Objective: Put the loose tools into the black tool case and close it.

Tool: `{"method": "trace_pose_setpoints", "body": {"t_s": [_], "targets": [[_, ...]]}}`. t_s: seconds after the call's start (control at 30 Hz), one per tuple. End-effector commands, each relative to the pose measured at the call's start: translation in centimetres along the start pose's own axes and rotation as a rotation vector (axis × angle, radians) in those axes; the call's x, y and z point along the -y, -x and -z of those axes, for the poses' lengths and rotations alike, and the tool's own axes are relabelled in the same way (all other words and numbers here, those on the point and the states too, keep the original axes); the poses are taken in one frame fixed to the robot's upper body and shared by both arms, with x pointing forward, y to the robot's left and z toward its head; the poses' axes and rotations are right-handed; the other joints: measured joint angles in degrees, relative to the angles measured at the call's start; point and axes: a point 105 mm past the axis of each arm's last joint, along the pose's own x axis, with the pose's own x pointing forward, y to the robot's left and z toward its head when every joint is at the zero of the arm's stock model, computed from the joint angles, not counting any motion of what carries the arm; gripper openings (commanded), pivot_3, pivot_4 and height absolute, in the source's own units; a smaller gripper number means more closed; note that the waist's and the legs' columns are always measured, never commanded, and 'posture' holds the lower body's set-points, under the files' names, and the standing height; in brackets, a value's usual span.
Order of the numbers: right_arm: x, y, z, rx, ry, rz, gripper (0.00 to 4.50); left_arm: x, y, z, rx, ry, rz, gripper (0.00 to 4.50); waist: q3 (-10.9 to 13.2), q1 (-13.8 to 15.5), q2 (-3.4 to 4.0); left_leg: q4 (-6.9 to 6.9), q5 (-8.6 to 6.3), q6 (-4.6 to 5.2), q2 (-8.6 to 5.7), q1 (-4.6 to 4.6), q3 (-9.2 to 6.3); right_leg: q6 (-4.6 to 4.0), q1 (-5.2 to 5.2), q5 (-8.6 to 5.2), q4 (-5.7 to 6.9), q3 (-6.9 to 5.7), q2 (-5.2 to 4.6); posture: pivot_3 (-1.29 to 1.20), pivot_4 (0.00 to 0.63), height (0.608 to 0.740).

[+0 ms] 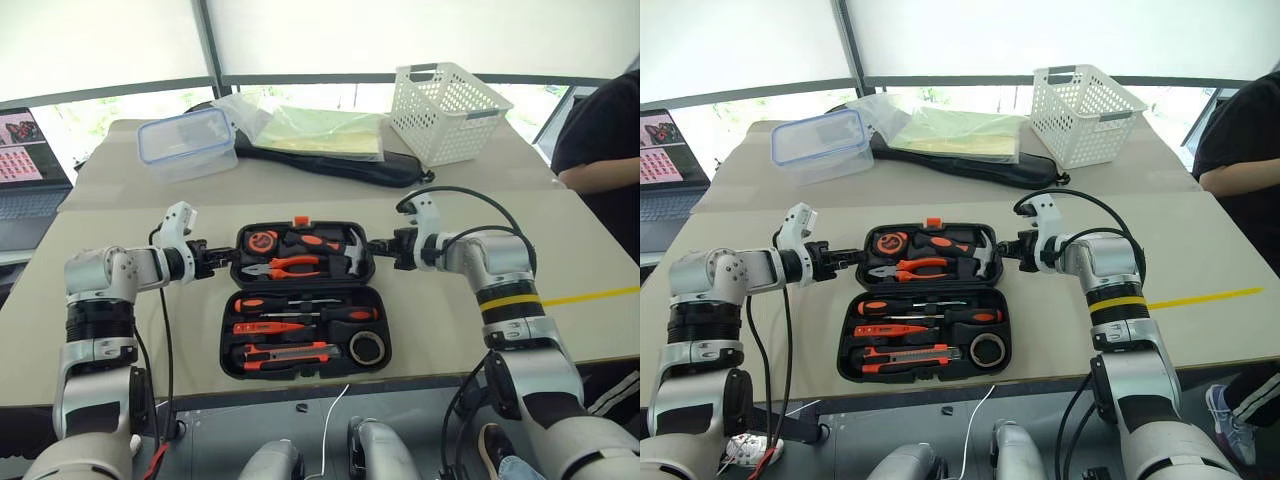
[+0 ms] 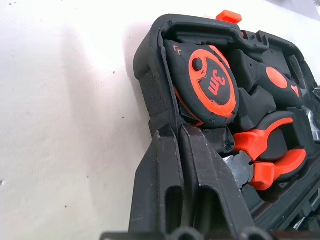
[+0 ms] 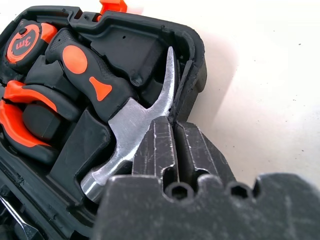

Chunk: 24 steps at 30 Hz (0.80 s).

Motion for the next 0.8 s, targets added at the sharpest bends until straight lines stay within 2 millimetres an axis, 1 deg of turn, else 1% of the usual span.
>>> {"method": "trace_pose_setpoints", "body": {"t_s": [0.03,0.07,0.1,0.2,0.23,0.3,0.37,0.43,0.5,0.57,0.63,0.7,0.77,0.8], "targets": [[-0.4,0.1,-1.1,0.050,0.050,-0.004,0.04,1.9,-0.2,-0.4,0.030,-0.044,0.080,0.00,0.00,-0.05,0.00,0.00,0.00,0.00,0.01,0.00,0.00,0.00,0.00,0.00,0.01,0.01,0.00,0.00,0.150,0.740],[-0.4,0.2,-1.4,0.062,0.063,-0.001,0.04,2.1,-0.2,-0.5,0.040,-0.052,0.091,0.00,0.00,-0.08,0.00,0.00,0.00,0.00,0.01,0.00,0.00,0.00,0.00,0.00,0.01,0.01,0.00,0.00,0.150,0.740],[-0.4,0.3,-2.1,0.095,0.094,0.005,0.04,2.4,-0.2,-0.7,0.053,-0.078,0.100,0.00,0.00,-0.07,0.00,0.00,0.00,0.00,0.01,-0.01,0.01,0.00,0.00,0.00,0.01,0.01,0.00,0.00,0.150,0.740],[-0.8,1.3,-5.3,0.244,0.263,0.059,0.04,3.4,-0.1,-2.4,0.161,-0.239,0.095,0.00,0.01,0.14,0.00,0.00,0.00,0.00,0.00,-0.04,0.01,0.01,-0.01,0.01,0.01,-0.01,-0.01,0.00,0.150,0.740],[-0.9,1.5,-5.9,0.273,0.302,0.074,0.04,3.5,-0.1,-2.8,0.189,-0.272,0.091,0.00,0.02,0.20,0.00,0.01,0.00,0.00,-0.01,-0.06,0.00,0.01,-0.01,0.01,0.00,-0.02,-0.01,0.00,0.150,0.740],[-1.4,2.1,-7.4,0.350,0.363,0.088,0.04,4.1,0.1,-4.1,0.275,-0.371,0.075,0.00,0.03,0.22,-0.01,0.01,0.00,-0.01,-0.05,-0.14,-0.01,0.01,-0.11,0.01,-0.01,-0.02,-0.01,0.00,0.150,0.740],[-1.8,2.6,-8.1,0.401,0.450,0.100,0.04,4.9,0.3,-5.1,0.348,-0.456,0.077,0.00,0.04,0.07,0.00,0.01,0.00,-0.01,-0.05,-0.18,0.00,0.01,-0.15,0.01,0.00,-0.03,0.00,0.00,0.150,0.740],[-2.0,3.2,-7.8,0.433,0.588,0.131,0.04,5.6,0.6,-5.5,0.413,-0.585,0.065,0.00,0.04,-0.06,0.00,-0.02,0.00,-0.01,-0.04,-0.32,0.03,0.00,-0.36,0.01,0.00,-0.04,0.01,0.00,0.150,0.740],[-2.2,3.7,-7.0,0.472,0.678,0.150,0.04,6.0,0.8,-5.1,0.450,-0.697,0.048,0.00,0.04,-0.27,0.00,-0.05,0.00,-0.02,-0.03,-0.37,0.04,0.00,-0.47,0.01,0.00,-0.06,0.03,0.00,0.150,0.740],[-2.0,4.2,-5.8,0.503,0.735,0.181,0.04,5.6,0.8,-4.1,0.466,-0.762,0.019,0.00,0.03,-0.39,0.00,-0.12,0.00,-0.02,-0.05,-0.39,0.06,0.00,-0.56,0.01,-0.03,-0.07,0.04,0.00,0.150,0.740],[-1.7,4.5,-4.1,0.521,0.808,0.214,0.04,4.9,0.9,-3.0,0.480,-0.816,-0.037,0.00,0.03,-0.44,0.00,-0.19,0.00,-0.02,-0.06,-0.38,0.13,0.00,-0.64,0.01,-0.04,-0.13,0.08,0.00,0.150,0.740],[-1.6,4.9,-2.5,0.543,0.894,0.244,0.04,4.5,1.1,-1.7,0.491,-0.909,-0.077,0.00,0.02,-0.35,0.00,-0.21,0.00,-0.02,-0.06,-0.35,0.20,0.00,-0.65,0.01,-0.03,-0.13,0.08,0.00,0.150,0.740],[-1.4,5.2,-1.5,0.564,0.922,0.263,0.04,4.2,1.4,-0.9,0.503,-0.972,-0.113,0.00,0.02,-0.14,0.01,-0.29,0.00,-0.01,-0.06,-0.11,0.25,-0.01,-0.47,0.01,-0.07,-0.08,0.08,0.00,0.150,0.740],[-1.2,5.4,-0.7,0.567,0.911,0.271,0.04,3.6,1.8,-0.5,0.515,-0.965,-0.149,0.00,0.02,-0.01,0.01,-0.34,0.00,-0.02,-0.06,0.09,0.28,-0.01,-0.25,0.00,-0.13,-0.04,0.08,0.00,0.150,0.740]]}}
